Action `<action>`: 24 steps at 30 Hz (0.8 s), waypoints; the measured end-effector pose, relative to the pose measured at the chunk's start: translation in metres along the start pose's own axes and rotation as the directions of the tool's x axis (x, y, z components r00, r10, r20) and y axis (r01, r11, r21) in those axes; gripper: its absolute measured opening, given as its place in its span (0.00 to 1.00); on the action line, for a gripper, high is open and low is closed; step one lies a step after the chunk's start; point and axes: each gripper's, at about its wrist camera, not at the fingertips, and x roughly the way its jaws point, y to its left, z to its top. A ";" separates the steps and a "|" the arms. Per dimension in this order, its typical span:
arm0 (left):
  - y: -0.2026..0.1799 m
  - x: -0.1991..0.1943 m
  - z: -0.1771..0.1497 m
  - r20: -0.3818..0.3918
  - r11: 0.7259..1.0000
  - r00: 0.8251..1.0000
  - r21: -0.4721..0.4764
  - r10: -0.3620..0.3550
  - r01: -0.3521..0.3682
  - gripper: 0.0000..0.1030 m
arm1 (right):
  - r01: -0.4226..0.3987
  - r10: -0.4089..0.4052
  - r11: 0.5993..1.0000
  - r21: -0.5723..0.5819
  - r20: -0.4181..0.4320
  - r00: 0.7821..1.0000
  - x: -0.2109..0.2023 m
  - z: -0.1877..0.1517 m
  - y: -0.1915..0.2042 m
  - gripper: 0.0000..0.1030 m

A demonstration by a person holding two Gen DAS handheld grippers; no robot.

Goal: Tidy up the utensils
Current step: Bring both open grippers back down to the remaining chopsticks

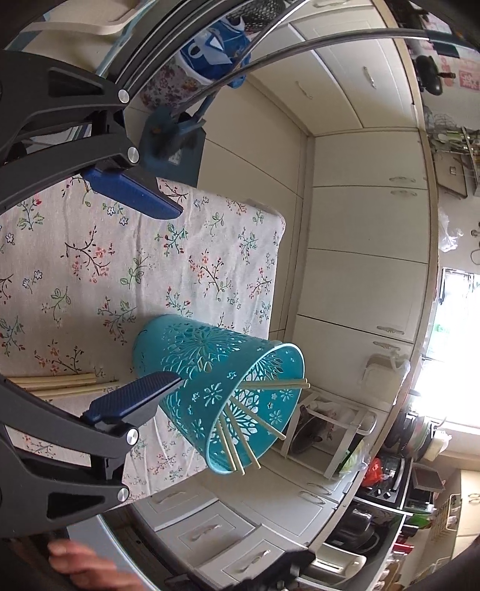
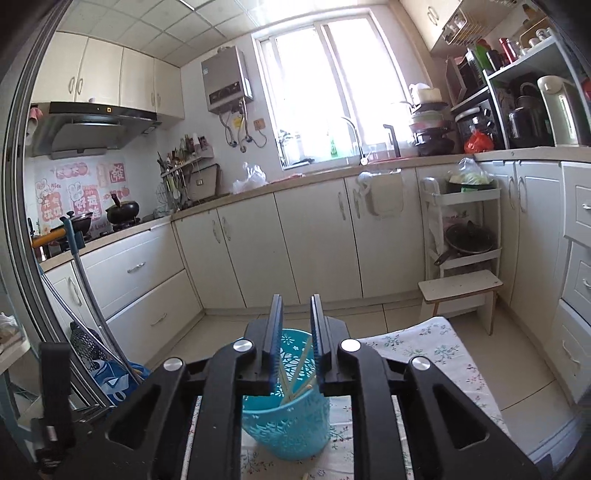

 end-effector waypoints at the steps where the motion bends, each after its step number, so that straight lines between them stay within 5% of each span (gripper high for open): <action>1: -0.001 0.000 -0.001 0.001 1.000 1.000 0.006 0.005 -0.005 0.78 | 0.000 0.000 1.000 0.007 0.003 1.000 -0.006 0.000 -0.002 0.20; 10: -0.013 -0.001 -0.009 0.000 0.997 1.000 0.065 0.032 -0.031 0.80 | 0.018 -0.010 0.998 0.055 -0.145 0.989 -0.038 -0.051 -0.014 0.27; 17: -0.017 0.000 -0.013 -0.011 0.995 0.999 0.089 0.040 -0.039 0.81 | 0.044 -0.024 0.998 0.042 -0.389 0.921 -0.024 -0.116 -0.019 0.27; 24: -0.017 0.005 -0.018 -0.040 0.994 0.998 0.100 0.041 -0.036 0.82 | 0.045 -0.047 0.999 -0.016 -0.540 0.840 0.000 -0.161 -0.015 0.27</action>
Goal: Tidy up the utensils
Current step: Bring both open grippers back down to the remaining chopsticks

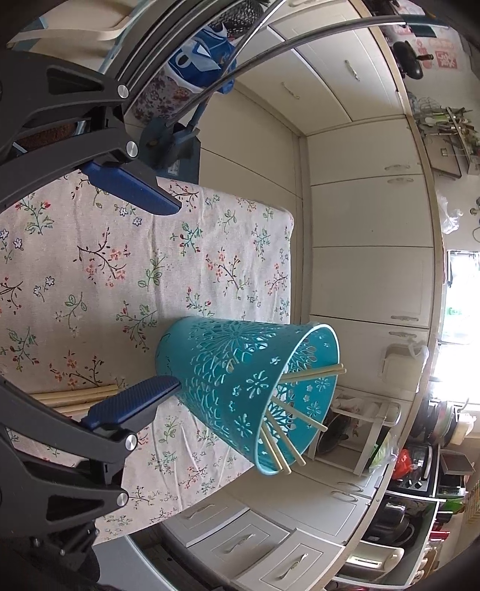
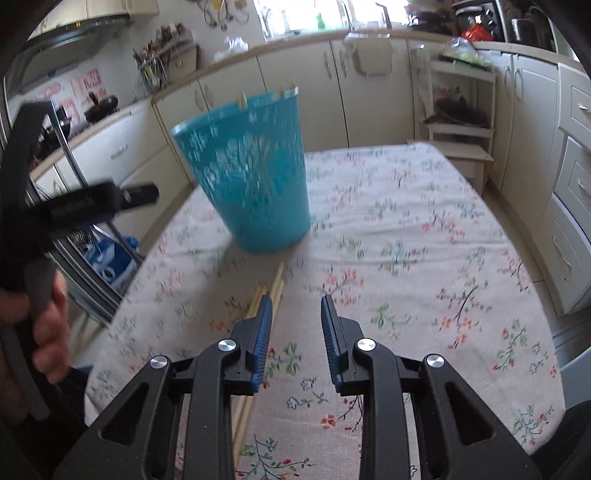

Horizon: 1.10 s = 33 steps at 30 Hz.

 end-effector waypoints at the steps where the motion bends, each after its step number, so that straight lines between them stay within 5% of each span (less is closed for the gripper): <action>1: -0.001 0.001 -0.001 -0.006 1.000 1.000 0.005 0.002 -0.002 0.82 | 0.004 -0.004 1.000 -0.006 -0.016 1.000 0.005 -0.002 0.001 0.27; 23: -0.028 0.025 -0.015 -0.093 0.991 0.995 0.134 0.034 -0.021 0.84 | 0.052 -0.063 0.991 -0.126 -0.085 0.994 0.058 -0.001 0.027 0.27; 28: -0.038 0.044 -0.031 -0.181 0.978 0.982 0.207 0.053 -0.015 0.84 | 0.041 -0.058 0.986 -0.160 -0.100 0.993 0.053 -0.002 0.017 0.12; 33: -0.049 0.057 -0.054 -0.246 0.971 0.968 0.236 0.040 0.020 0.84 | 0.058 -0.069 0.988 -0.143 -0.073 0.995 0.043 -0.008 -0.010 0.10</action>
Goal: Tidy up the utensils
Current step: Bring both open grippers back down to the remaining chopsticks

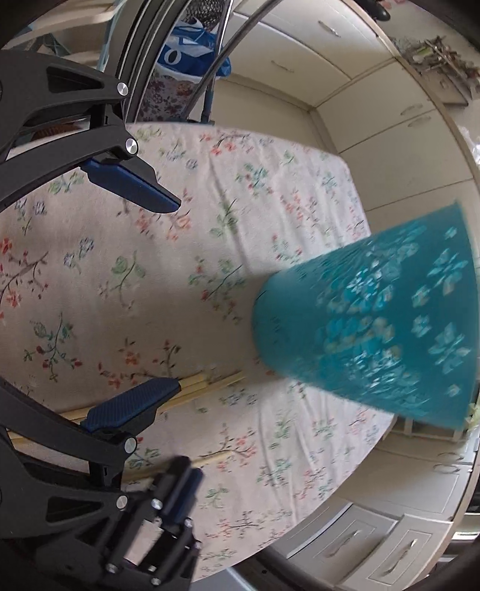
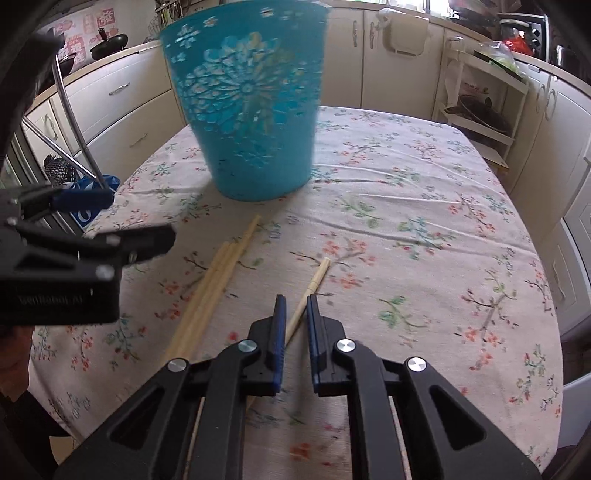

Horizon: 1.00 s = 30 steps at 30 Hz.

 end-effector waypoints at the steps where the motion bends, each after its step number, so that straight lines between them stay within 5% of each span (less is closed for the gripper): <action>1: -0.003 0.003 -0.002 -0.008 1.000 1.000 0.002 -0.003 0.003 0.84 | -0.009 0.009 1.000 0.009 0.005 1.000 0.000 0.000 -0.004 0.09; 30: -0.008 0.016 -0.010 -0.050 0.997 0.998 -0.067 -0.042 0.038 0.86 | -0.051 0.050 0.998 0.033 0.030 0.998 0.000 -0.002 -0.007 0.14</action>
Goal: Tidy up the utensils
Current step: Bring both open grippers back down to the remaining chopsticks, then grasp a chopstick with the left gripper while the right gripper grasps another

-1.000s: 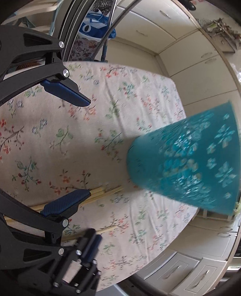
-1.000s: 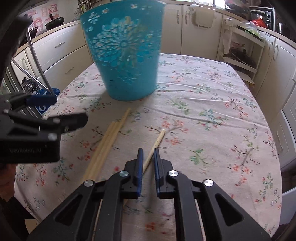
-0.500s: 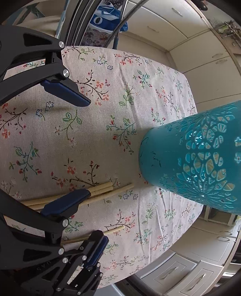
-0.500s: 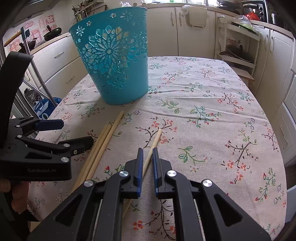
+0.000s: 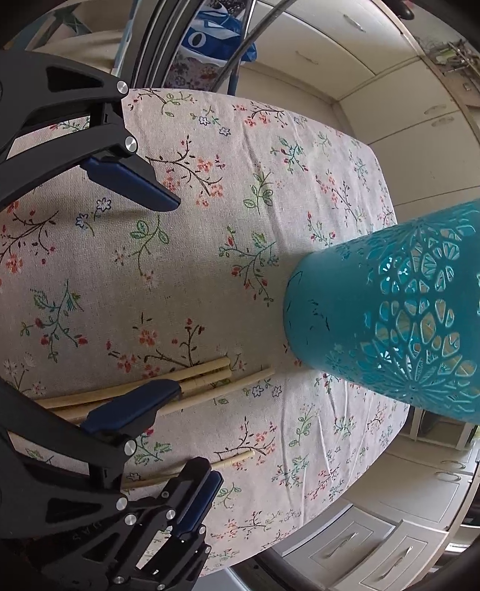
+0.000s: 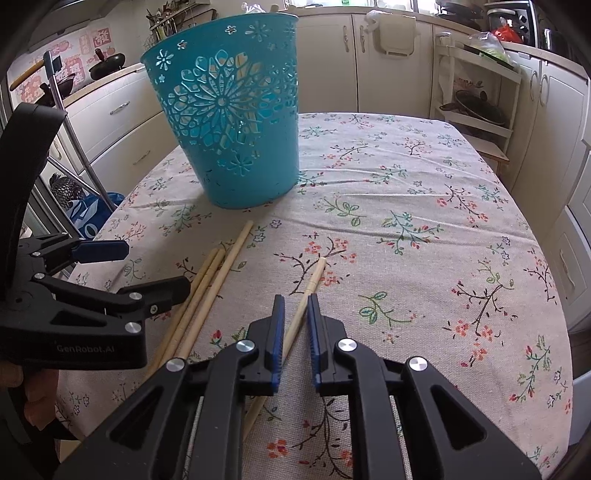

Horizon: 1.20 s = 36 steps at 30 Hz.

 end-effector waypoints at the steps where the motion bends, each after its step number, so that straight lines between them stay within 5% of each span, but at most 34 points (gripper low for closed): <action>1: 0.000 0.000 0.000 0.000 1.000 1.000 -0.002 -0.003 0.003 0.86 | 0.000 0.000 1.000 -0.003 0.000 1.000 0.000 0.000 0.001 0.15; 24: -0.006 0.003 -0.006 -0.016 1.000 0.999 -0.008 0.028 -0.029 0.84 | -0.002 0.002 1.000 -0.028 -0.004 1.000 0.001 0.002 0.004 0.22; 29: -0.010 0.000 -0.002 0.044 0.995 0.995 0.041 0.094 -0.096 0.63 | 0.032 -0.035 0.997 -0.065 -0.035 0.999 0.008 0.012 0.008 0.21; 32: -0.008 0.000 -0.003 0.035 0.998 0.998 0.036 0.057 -0.059 0.55 | 0.050 -0.057 0.991 -0.121 -0.056 0.997 0.014 0.019 0.009 0.17; 36: -0.012 -0.003 -0.002 0.023 0.999 1.000 0.053 -0.013 0.011 0.29 | 0.044 -0.064 0.974 -0.222 -0.082 0.995 0.014 0.020 0.013 0.17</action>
